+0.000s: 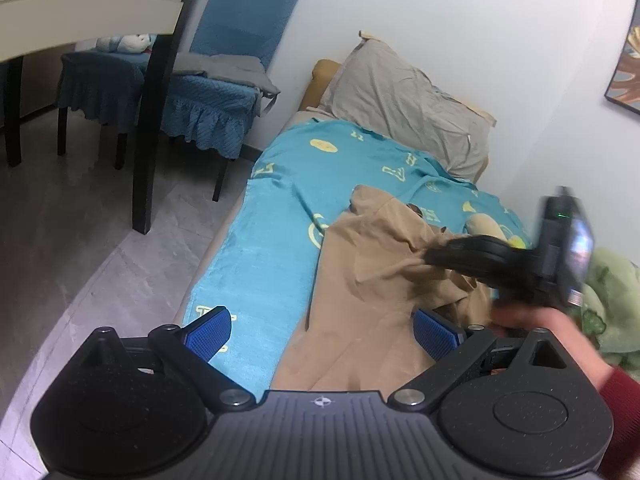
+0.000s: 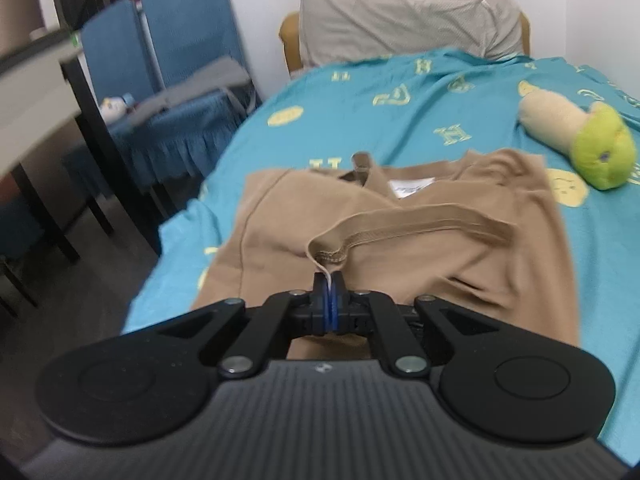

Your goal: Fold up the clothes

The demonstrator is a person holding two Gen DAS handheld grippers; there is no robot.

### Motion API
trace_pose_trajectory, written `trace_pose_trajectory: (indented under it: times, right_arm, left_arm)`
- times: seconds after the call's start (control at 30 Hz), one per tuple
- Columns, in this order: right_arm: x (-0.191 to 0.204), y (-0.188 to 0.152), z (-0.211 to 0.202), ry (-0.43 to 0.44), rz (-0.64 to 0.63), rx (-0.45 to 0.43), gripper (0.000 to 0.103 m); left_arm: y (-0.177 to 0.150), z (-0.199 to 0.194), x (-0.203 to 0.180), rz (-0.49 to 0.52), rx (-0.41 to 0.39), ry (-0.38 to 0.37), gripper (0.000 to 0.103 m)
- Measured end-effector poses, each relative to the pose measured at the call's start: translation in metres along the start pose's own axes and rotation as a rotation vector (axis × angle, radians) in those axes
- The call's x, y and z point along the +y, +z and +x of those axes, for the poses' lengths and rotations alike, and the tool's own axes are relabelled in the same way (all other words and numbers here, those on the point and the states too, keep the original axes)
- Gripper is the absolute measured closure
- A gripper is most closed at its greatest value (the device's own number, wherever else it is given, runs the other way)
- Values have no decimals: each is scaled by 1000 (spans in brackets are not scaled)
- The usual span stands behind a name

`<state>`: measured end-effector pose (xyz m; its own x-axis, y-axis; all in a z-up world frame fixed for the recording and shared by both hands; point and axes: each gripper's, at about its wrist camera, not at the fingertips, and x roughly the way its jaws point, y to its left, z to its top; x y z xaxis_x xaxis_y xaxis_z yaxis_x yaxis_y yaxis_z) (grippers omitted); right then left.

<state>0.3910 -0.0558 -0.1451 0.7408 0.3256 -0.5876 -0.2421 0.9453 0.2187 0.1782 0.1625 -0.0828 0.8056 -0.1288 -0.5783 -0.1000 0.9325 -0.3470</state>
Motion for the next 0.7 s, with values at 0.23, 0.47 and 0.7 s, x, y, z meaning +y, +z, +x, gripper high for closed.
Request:
trace_pose_trajectory:
  times: [0.23,0.47,0.7]
  right_arm:
    - [-47,-36,-42,-50,98,39,99]
    - [-63,-50,-53,-77,145,112,96]
    - [-55,-52,-154,-12,117,2,0]
  left_arm:
    - [-7,-12,-12,59,-22,5,4]
    - [-17,1,-27,135,17,28,4]
    - [-29,10,-38,189,60,46,4]
